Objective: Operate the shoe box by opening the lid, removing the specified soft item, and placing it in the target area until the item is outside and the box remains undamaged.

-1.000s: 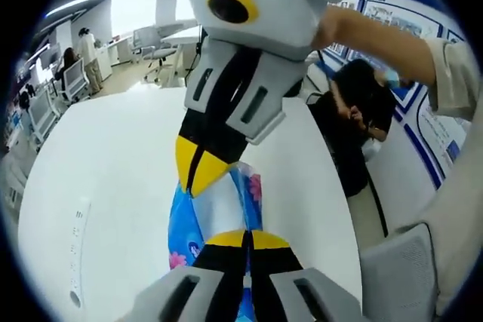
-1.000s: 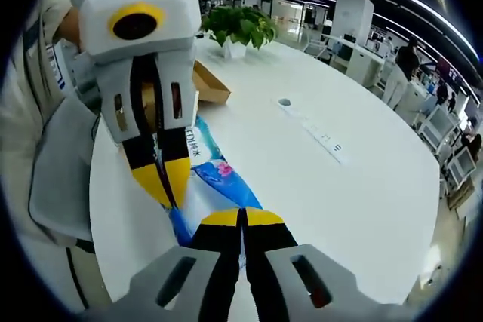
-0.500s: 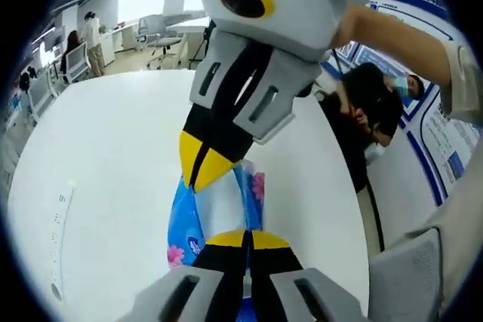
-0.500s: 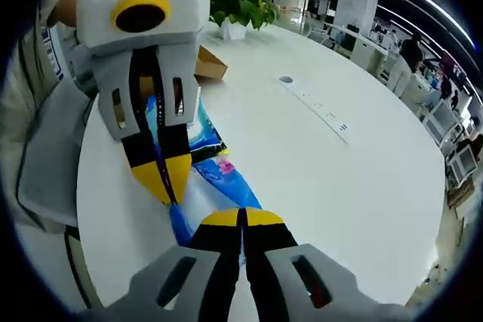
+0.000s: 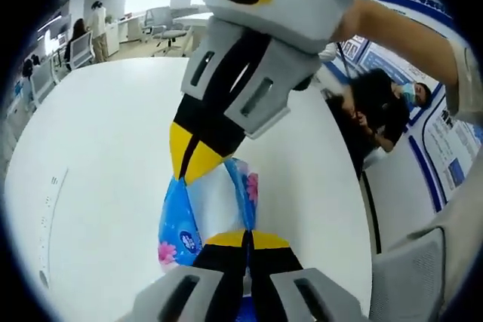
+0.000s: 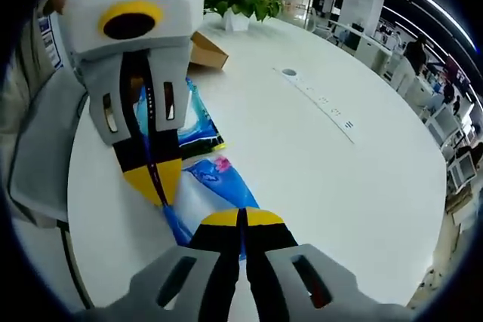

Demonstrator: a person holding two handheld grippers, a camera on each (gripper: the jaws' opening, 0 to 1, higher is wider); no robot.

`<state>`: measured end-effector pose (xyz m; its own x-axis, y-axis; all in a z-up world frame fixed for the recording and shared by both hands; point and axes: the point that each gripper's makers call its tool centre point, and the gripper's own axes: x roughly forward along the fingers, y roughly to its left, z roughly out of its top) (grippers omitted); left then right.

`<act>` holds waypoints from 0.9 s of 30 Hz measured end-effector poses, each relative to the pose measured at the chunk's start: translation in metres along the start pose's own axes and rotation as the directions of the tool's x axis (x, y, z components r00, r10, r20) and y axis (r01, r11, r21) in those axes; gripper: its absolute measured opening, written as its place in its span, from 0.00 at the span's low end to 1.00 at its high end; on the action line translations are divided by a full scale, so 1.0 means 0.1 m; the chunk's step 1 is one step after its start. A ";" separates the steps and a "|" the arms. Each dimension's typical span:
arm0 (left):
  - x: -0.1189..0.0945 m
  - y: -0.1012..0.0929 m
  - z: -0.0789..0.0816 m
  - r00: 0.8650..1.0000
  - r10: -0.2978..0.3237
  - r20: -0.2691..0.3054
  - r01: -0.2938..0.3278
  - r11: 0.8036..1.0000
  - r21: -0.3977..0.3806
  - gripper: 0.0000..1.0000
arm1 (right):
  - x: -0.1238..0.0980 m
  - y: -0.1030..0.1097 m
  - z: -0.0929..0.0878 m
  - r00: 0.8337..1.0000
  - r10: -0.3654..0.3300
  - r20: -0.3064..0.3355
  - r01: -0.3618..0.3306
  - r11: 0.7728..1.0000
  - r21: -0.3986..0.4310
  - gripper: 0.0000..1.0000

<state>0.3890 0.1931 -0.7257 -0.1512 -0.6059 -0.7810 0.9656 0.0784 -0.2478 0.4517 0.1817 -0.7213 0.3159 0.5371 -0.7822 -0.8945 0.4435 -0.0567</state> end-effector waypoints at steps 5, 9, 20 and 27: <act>-0.01 0.01 -0.02 1.000 0.001 0.006 -0.001 1.000 -0.006 0.00 | 0.03 -0.02 -0.02 1.000 -0.001 -0.012 0.001 1.000 -0.005 0.00; -0.01 0.01 -0.02 1.000 0.005 0.009 -0.005 1.000 -0.002 0.00 | 0.04 -0.04 -0.04 1.000 -0.008 -0.023 0.008 1.000 -0.016 0.00; -0.07 -0.02 0.00 0.999 0.023 0.025 -0.023 1.000 0.017 0.03 | 0.03 -0.03 -0.03 0.999 -0.032 -0.043 0.030 0.998 -0.048 0.01; -0.18 -0.05 0.04 0.997 0.056 0.046 -0.059 0.997 0.058 0.11 | -0.07 -0.01 0.07 0.998 -0.056 -0.029 0.055 0.997 -0.046 0.06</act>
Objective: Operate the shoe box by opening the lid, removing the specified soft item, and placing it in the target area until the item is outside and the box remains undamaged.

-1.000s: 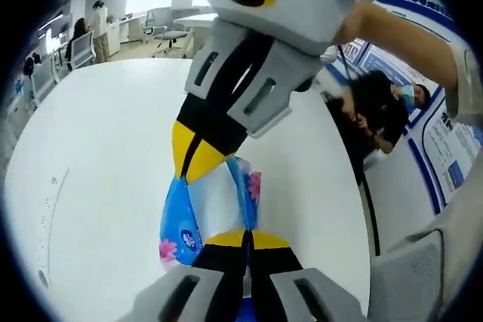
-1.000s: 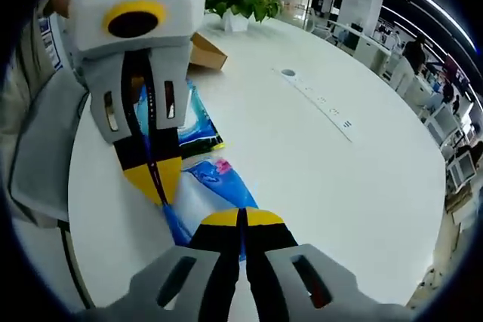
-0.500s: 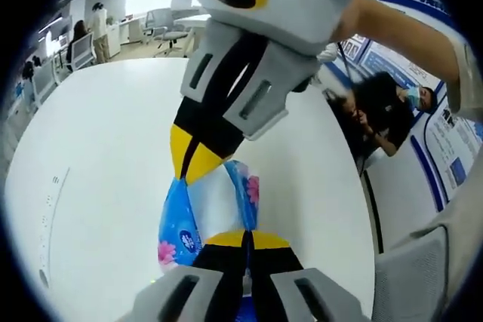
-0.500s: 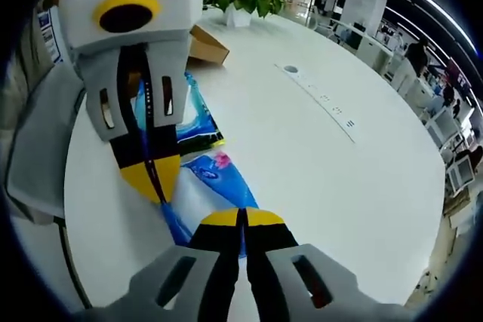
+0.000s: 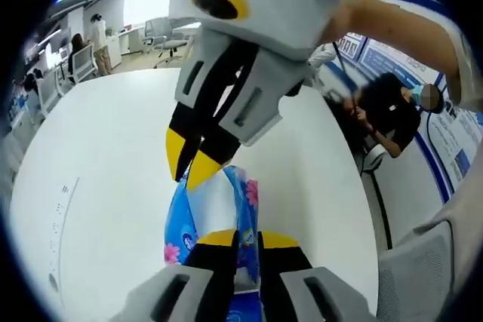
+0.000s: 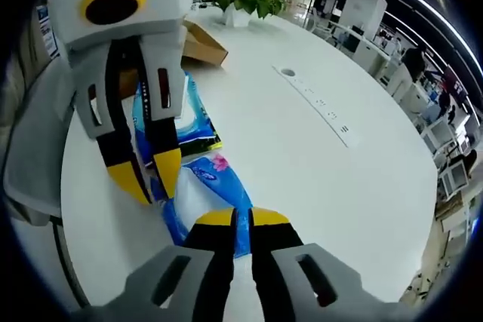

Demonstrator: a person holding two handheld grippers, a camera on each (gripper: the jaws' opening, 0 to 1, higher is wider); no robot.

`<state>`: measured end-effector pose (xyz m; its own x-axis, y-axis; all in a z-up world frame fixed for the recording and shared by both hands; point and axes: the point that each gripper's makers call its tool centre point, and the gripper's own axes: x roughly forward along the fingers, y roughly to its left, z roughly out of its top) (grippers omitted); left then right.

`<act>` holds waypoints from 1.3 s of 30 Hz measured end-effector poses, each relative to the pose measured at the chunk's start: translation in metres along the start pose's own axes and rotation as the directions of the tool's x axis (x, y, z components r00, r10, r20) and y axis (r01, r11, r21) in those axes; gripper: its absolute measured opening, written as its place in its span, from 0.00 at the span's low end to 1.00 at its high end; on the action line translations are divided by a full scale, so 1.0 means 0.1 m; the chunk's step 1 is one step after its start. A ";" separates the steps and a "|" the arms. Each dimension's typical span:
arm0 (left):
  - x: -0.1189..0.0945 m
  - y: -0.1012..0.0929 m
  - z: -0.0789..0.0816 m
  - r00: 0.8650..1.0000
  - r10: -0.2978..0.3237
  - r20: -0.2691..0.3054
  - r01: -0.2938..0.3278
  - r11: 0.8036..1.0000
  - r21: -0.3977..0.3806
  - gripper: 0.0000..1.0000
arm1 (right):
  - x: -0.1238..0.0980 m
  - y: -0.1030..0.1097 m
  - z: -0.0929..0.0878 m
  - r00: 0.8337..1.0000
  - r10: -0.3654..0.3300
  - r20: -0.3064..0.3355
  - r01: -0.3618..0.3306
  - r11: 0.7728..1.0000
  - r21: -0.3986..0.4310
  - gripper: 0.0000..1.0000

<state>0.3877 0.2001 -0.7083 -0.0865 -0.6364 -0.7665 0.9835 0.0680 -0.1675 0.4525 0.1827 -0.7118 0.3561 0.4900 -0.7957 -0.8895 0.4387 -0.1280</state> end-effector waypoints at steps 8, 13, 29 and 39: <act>-0.25 -0.07 -0.05 1.000 0.025 0.000 -0.025 1.000 0.010 0.18 | -0.21 0.10 0.11 0.999 -0.025 0.023 0.024 0.999 0.026 0.11; -0.47 -0.08 -0.14 0.998 0.055 0.017 -0.055 0.998 -0.005 0.22 | -0.31 0.21 0.16 1.000 -0.021 0.021 0.020 0.999 0.037 0.13; -1.18 -0.29 -0.52 0.982 0.167 0.089 -0.165 0.986 -0.033 0.41 | -0.51 0.56 0.42 0.999 -0.004 0.051 0.001 0.997 0.071 0.34; -1.64 -0.36 -0.81 0.961 0.246 0.129 -0.236 0.968 -0.090 0.53 | -0.56 0.76 0.57 0.997 0.015 0.073 -0.020 0.998 0.063 0.45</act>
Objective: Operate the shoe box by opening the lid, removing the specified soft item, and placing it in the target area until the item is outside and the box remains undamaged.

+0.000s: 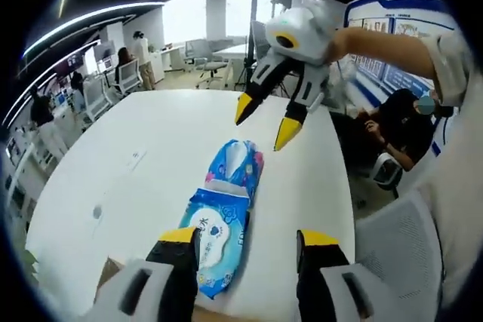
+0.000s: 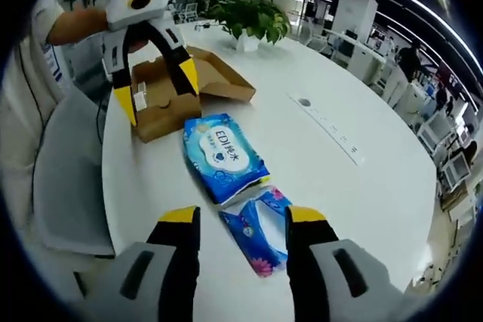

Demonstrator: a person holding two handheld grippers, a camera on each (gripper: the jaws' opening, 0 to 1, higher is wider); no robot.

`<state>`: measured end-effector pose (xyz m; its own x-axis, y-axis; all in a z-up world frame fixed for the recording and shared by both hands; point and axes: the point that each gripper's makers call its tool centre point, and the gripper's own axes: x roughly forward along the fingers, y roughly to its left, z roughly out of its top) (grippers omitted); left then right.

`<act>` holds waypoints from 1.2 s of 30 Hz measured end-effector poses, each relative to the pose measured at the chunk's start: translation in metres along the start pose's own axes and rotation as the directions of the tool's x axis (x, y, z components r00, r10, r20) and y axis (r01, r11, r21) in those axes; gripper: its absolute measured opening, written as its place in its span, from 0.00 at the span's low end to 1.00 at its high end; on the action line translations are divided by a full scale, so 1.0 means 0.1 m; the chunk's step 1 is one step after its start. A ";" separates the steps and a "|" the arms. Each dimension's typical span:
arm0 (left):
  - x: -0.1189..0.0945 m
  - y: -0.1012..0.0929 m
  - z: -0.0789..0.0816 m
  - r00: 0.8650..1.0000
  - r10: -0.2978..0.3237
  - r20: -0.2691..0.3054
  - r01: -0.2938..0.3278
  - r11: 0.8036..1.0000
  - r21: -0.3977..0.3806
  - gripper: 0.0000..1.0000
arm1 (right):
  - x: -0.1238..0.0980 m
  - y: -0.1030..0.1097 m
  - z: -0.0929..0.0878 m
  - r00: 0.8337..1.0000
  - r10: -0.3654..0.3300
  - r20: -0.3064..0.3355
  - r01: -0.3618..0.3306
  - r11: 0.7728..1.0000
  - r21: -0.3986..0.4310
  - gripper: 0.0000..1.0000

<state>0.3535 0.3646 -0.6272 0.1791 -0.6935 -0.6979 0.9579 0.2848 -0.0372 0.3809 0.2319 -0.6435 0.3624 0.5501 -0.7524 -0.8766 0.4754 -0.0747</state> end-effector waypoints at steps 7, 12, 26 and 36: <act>-0.38 0.11 -0.19 0.997 0.068 0.037 -0.066 0.996 -0.053 0.59 | 0.03 0.22 0.15 0.999 0.034 0.018 -0.033 0.999 -0.038 0.54; -0.62 0.17 -0.34 0.992 0.115 0.048 -0.111 0.991 -0.080 0.64 | 0.09 0.37 0.30 0.997 0.072 0.038 -0.070 0.996 -0.050 0.58; -1.23 0.32 -0.86 0.970 0.239 0.040 -0.228 0.957 -0.181 0.73 | 0.32 0.76 0.78 0.981 0.182 0.060 -0.172 0.975 -0.139 0.60; -1.52 0.39 -1.18 0.951 0.310 0.013 -0.298 0.926 -0.230 0.76 | 0.50 0.99 1.01 0.968 0.247 0.044 -0.233 0.950 -0.206 0.60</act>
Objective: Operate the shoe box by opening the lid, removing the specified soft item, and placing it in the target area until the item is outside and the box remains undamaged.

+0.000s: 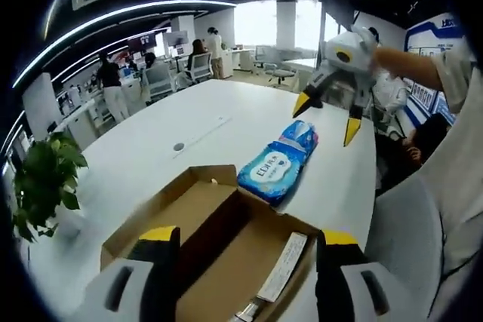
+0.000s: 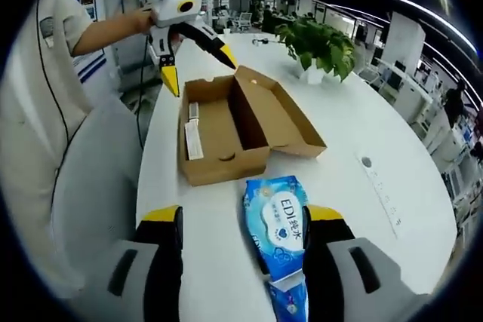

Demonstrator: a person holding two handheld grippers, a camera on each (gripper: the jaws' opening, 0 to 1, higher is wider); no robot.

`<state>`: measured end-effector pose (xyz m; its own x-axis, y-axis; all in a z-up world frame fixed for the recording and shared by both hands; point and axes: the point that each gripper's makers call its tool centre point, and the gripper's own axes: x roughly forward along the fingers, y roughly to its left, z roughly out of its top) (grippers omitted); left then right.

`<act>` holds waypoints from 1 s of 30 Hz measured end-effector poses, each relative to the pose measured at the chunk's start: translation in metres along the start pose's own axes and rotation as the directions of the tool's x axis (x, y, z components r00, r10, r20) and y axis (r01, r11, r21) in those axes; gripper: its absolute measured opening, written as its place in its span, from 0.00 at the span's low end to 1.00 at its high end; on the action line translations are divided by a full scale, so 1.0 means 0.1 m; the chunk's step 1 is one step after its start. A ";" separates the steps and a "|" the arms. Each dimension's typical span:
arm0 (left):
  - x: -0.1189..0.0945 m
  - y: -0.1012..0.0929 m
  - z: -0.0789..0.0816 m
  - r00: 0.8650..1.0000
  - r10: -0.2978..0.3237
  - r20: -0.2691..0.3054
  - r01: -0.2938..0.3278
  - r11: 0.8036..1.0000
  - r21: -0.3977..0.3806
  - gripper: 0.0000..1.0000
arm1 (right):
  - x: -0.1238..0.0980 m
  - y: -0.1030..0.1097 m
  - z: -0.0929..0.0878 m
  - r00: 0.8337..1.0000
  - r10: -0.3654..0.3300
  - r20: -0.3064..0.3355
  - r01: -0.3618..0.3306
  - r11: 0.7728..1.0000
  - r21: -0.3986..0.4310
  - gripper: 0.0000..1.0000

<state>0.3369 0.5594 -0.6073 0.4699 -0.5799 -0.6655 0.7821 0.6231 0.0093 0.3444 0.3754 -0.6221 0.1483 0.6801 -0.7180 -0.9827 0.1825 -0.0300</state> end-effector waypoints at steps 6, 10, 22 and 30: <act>-0.17 0.13 -0.21 0.999 0.040 -0.011 -0.040 0.998 -0.040 0.77 | 0.16 0.08 0.15 0.999 0.037 0.005 -0.037 0.999 -0.031 0.59; -0.29 0.22 -0.36 0.997 0.068 -0.022 -0.069 0.995 -0.074 0.76 | 0.27 0.12 0.22 0.998 0.058 0.007 -0.058 0.997 -0.051 0.58; -0.55 0.42 -0.78 0.986 0.150 -0.066 -0.158 0.979 -0.132 0.74 | 0.63 0.29 0.40 0.992 0.129 -0.009 -0.129 0.986 -0.108 0.54; -0.67 0.56 -1.08 0.975 0.194 -0.112 -0.213 0.957 -0.195 0.67 | 0.88 0.38 0.46 0.985 0.169 -0.035 -0.172 0.975 -0.141 0.51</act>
<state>0.3044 0.6901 -0.6428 0.5636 -0.3855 -0.7306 0.5691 0.8222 0.0053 0.3248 0.4748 -0.6544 -0.0240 0.6759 -0.7366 -0.9992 -0.0394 -0.0036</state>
